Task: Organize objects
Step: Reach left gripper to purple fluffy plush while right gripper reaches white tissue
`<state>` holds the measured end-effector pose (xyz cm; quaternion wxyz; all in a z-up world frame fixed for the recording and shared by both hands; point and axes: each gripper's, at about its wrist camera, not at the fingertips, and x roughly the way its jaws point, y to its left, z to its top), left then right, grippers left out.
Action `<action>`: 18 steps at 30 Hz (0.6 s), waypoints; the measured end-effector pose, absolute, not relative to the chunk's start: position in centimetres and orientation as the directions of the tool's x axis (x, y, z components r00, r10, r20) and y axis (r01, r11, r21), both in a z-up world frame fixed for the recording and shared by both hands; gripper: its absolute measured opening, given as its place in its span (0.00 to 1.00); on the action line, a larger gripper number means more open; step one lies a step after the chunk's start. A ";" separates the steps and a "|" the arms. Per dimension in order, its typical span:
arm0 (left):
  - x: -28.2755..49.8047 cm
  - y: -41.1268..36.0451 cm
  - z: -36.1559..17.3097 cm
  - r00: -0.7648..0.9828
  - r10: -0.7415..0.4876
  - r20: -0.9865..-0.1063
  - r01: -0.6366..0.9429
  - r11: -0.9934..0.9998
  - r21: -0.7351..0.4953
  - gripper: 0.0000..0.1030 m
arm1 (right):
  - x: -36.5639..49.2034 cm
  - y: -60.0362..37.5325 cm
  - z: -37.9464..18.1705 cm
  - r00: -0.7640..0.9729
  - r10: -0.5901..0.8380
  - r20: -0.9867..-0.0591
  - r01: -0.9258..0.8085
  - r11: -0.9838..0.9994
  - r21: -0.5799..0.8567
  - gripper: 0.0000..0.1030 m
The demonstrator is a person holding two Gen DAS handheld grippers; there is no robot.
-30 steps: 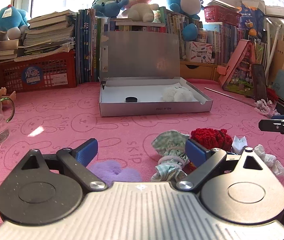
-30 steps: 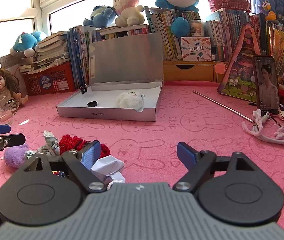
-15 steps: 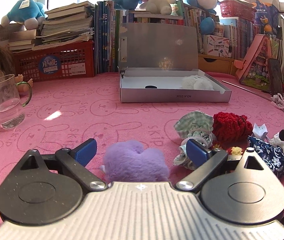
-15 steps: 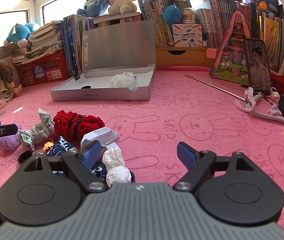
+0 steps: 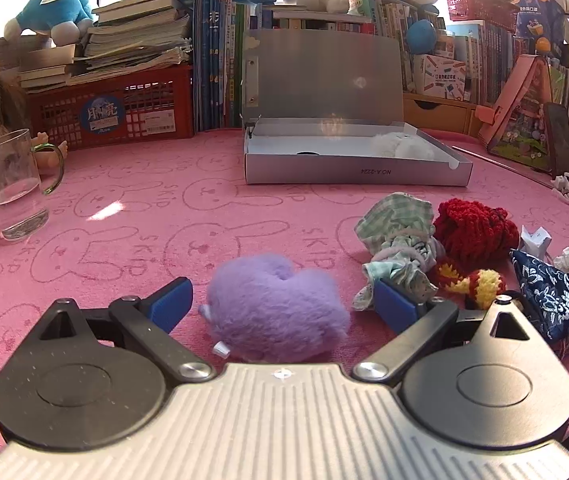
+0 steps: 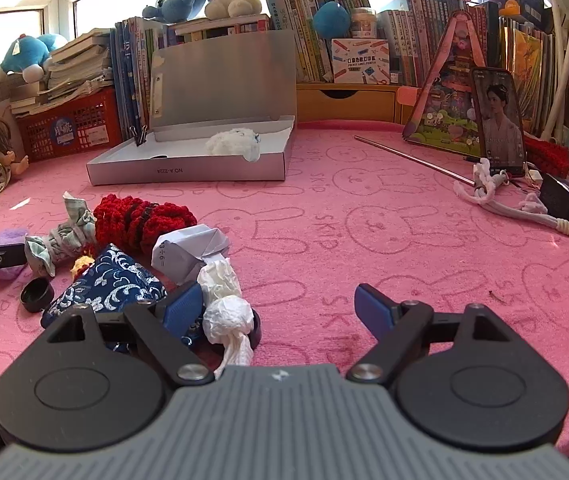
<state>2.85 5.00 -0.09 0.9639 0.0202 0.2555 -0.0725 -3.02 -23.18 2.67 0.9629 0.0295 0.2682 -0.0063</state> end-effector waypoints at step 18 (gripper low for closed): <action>3.2 5.0 -0.8 0.850 -0.119 -0.513 0.141 0.990 0.004 0.96 | -4.6 -24.3 2.6 0.820 -0.087 -0.565 0.018 0.992 -0.126 0.87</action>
